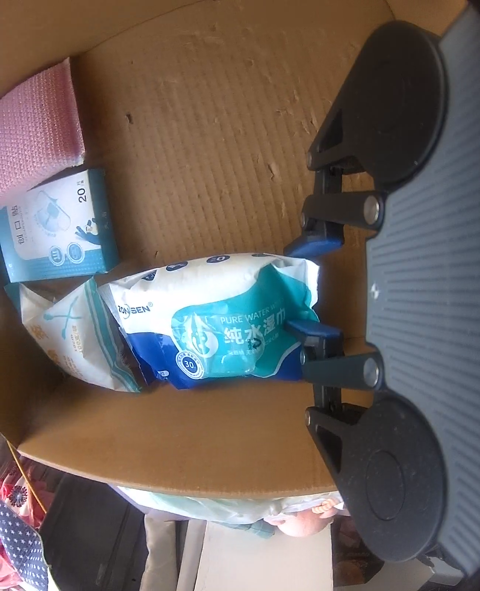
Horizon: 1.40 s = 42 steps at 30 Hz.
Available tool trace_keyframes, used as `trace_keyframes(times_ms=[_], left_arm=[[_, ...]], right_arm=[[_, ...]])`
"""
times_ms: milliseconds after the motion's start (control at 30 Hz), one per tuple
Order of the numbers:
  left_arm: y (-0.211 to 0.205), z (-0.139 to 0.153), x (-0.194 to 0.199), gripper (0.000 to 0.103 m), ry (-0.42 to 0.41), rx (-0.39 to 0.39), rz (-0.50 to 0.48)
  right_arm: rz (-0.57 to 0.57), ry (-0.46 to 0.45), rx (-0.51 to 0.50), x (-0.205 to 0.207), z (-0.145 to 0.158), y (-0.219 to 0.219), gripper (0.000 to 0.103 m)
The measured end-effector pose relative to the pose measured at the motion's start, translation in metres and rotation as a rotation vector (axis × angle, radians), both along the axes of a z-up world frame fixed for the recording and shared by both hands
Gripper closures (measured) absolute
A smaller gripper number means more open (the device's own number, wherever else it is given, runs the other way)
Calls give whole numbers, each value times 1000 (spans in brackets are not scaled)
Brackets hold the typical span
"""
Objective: Organize soft objects
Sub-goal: 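Move the right tool back to the pink plush pig and grasp it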
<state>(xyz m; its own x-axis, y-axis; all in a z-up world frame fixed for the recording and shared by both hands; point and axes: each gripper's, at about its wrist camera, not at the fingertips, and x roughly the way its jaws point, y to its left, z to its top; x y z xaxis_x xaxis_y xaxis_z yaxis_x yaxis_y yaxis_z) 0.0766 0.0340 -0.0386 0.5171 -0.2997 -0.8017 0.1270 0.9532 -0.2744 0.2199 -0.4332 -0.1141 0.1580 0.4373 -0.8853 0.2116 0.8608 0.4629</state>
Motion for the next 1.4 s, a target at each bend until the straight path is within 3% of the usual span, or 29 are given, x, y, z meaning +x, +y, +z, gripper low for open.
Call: trace_keyframes(times_ms=[267, 533, 700, 867, 1100, 1233, 1400], left_arm=[[12, 6, -15, 27, -99, 94, 59], [31, 14, -39, 27, -214, 185, 118], [43, 15, -49, 27, -259, 229, 164], [53, 10, -50, 27, -289, 254, 203], [59, -5, -33, 27, -315, 303, 219], [65, -16, -13, 27, -302, 325, 206], [69, -37, 16, 27, -274, 385, 151]], right_arm=[[-35, -58, 3, -32, 35, -12, 38], [-83, -216, 69, -48, 95, -22, 36], [-39, -301, 155, -48, 126, 9, 36], [91, -351, 293, -36, 142, 75, 35], [294, -276, 431, 6, 125, 211, 34], [395, -207, 425, 36, 105, 296, 33], [469, -138, 318, 70, 73, 380, 32]])
